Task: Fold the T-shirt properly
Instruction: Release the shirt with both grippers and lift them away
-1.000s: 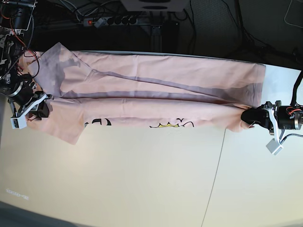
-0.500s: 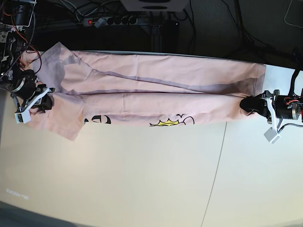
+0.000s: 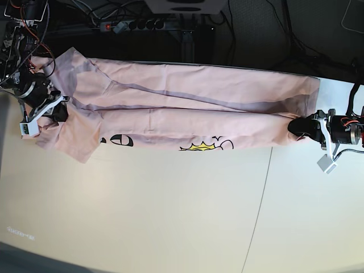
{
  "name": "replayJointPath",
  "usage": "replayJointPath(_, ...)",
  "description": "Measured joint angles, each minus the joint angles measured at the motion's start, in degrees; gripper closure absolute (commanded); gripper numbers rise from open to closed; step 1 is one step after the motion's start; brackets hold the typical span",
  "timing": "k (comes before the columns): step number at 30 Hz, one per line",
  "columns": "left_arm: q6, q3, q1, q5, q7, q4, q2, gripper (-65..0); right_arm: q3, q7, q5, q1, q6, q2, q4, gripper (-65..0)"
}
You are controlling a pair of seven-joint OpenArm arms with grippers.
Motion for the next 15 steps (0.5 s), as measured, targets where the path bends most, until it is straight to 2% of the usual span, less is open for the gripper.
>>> replayJointPath(1,0.0,0.0,0.0,0.2,0.0,0.0,0.2,-12.0,0.1,0.0,-0.2,0.0,0.0,-0.6,0.0,0.0)
replayJointPath(2,0.0,0.0,0.0,0.6,-0.1,0.0,0.5,-15.7,0.1,0.2,-0.3,0.0,0.0,-1.2,0.0,-4.5)
replayJointPath(5,0.0,0.0,0.0,2.7,0.0,0.0,1.4,-21.4,0.2,0.6,-0.5,0.0,0.0,-2.8,0.2,-27.4)
replayJointPath(6,0.0,0.0,0.0,3.1,0.0,0.0,1.6,-21.5,0.2,0.7,-0.3,0.0,0.0,-3.3,0.4,-33.3)
replayJointPath(7,0.0,0.0,0.0,3.7,0.0,0.0,1.6,-21.5,0.2,0.9,-0.2,0.0,0.0,-3.7,0.5,-35.8)
replayJointPath(12,0.0,-0.5,0.0,4.8,0.0,0.0,1.4,-21.5,0.3,1.1,1.6,0.0,0.0,-4.1,0.6,-35.9)
replayJointPath(15,0.0,-3.7,0.0,3.9,0.2,0.0,1.6,-21.5,1.3,0.1,2.3,0.0,0.0,-4.3,1.4,-35.8)
